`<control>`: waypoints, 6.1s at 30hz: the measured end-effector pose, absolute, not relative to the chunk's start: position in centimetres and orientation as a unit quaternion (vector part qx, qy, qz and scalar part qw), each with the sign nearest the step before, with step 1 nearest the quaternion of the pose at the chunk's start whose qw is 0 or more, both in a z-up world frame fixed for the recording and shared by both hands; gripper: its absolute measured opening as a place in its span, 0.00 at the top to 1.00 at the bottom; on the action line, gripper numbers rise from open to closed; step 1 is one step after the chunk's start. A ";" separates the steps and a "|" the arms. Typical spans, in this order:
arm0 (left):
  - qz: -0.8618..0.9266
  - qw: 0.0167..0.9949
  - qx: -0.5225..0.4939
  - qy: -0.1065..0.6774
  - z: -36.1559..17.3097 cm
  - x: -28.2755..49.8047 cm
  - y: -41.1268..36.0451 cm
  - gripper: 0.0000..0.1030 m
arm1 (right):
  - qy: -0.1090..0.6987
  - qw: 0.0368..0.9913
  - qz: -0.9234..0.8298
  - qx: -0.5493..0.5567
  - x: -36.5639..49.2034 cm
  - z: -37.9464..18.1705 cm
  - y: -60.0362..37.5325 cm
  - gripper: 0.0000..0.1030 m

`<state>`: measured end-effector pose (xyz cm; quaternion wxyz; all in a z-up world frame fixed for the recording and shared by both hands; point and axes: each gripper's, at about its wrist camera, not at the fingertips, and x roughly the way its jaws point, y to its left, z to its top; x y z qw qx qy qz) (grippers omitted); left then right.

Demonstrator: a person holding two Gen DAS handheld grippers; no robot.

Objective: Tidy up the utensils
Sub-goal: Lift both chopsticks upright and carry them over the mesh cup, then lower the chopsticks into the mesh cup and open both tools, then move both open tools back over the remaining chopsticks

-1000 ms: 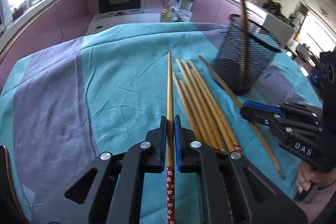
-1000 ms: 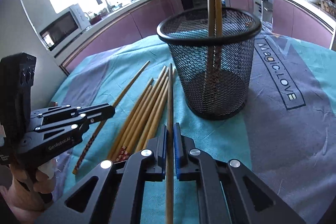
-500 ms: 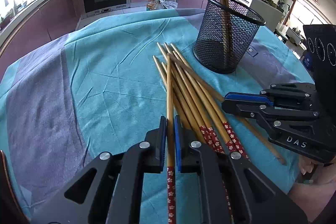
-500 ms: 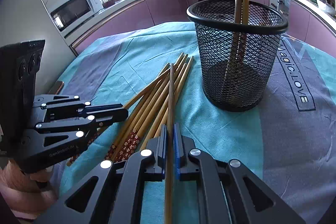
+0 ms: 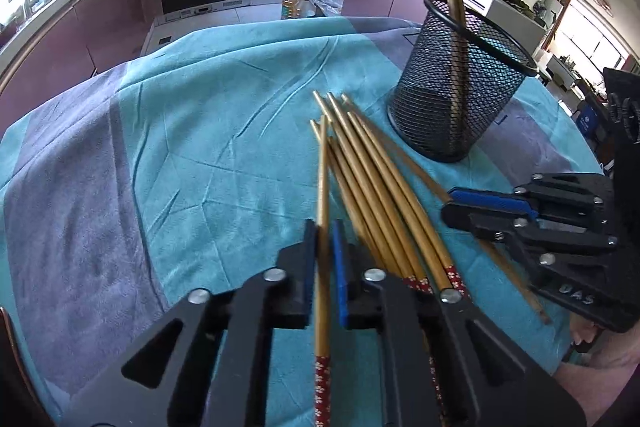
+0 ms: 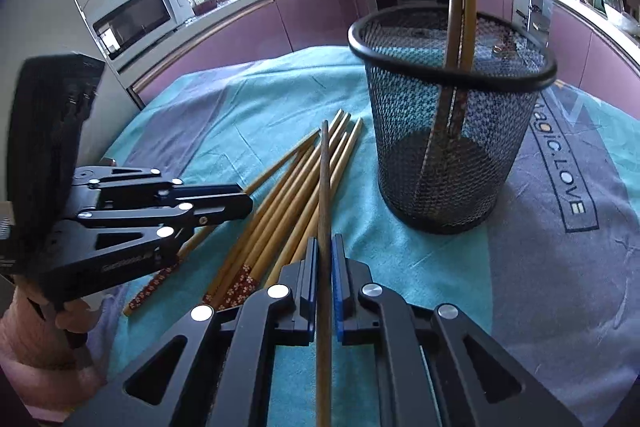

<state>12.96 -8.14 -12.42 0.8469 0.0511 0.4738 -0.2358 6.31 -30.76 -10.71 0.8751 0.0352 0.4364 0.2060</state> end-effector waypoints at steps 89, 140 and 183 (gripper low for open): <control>-0.360 0.894 -0.029 0.265 8.5 10.1 -9.5 0.93 | 0.195 0.948 0.224 0.112 4.9 3.8 -39.6 0.94; -0.288 0.901 0.031 0.323 1.6 15.3 -14.5 0.68 | 0.302 0.933 0.177 0.084 8.9 -0.8 -37.9 0.75; -0.240 0.861 0.054 0.444 -12.1 7.8 -9.0 0.64 | 0.428 0.877 0.219 0.020 2.8 -11.2 -29.5 0.69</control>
